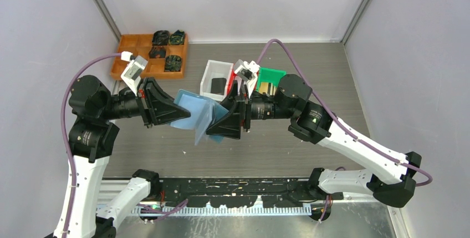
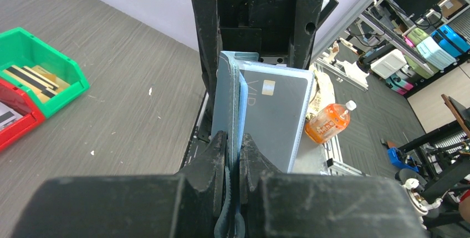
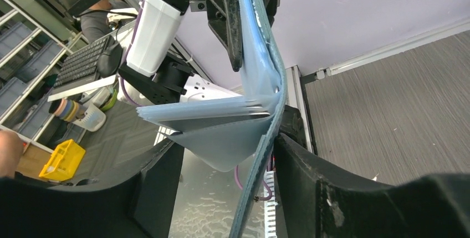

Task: Take the credit cards out of the card holder
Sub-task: Remove the credit card from the card holder.

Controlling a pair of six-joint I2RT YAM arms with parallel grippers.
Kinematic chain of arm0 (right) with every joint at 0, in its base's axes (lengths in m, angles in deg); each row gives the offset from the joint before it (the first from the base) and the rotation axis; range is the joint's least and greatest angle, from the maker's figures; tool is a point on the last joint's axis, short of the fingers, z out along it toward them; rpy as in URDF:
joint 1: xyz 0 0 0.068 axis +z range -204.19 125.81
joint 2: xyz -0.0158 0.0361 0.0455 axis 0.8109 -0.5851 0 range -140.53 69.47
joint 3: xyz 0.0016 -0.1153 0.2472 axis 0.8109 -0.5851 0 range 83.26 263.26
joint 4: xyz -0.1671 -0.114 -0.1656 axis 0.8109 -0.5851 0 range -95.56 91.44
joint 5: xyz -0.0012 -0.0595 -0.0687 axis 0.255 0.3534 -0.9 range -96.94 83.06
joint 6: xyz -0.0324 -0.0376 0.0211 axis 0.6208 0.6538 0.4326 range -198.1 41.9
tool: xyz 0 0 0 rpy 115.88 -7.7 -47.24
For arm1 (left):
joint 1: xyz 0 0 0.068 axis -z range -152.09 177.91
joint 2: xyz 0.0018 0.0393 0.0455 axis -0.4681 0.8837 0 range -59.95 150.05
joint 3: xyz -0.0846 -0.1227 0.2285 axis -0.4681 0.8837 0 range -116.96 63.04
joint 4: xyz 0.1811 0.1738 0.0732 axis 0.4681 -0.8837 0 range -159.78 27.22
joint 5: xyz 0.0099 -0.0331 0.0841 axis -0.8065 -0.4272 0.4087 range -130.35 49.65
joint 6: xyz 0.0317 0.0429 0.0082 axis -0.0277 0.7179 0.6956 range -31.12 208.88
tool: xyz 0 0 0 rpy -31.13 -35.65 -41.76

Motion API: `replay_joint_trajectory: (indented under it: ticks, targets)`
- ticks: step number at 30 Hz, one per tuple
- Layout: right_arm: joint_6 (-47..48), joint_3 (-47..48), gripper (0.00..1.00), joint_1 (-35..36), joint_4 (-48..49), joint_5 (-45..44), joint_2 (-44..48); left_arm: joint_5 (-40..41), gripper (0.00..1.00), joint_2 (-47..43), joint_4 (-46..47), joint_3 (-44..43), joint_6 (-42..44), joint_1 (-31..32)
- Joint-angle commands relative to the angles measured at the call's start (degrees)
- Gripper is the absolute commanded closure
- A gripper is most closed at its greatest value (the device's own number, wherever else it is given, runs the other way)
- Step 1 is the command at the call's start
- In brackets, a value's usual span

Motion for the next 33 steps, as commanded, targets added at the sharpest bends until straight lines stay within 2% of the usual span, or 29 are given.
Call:
replay_joint_trajectory:
  ticks: [1, 6, 12, 19, 33]
  targets:
    - [0.7, 3.9, 0.36, 0.3, -0.2, -3.6, 0.4, 0.1, 1.0, -0.4, 1.8, -1.9, -0.1, 0.1]
    - [0.7, 4.8, 0.39, 0.4, -3.0, -8.7, 0.4, 0.1, 1.0, -0.6, 1.7, -2.0, -0.2, 0.1]
    - [-0.7, 3.1, 0.31, 1.4, 0.8, -6.2, 1.5, 0.4, 1.0, -0.6, 1.6, -2.0, -0.1, 0.2]
    - [-0.4, 3.3, 0.29, 3.1, 1.2, -6.0, 0.2, 0.8, 1.0, -0.6, 1.6, -2.2, -0.1, 0.1]
    - [1.1, 4.0, 0.3, 3.7, 0.1, -4.8, 0.4, 0.8, 1.0, -0.3, 1.7, -2.9, -0.4, 0.2]
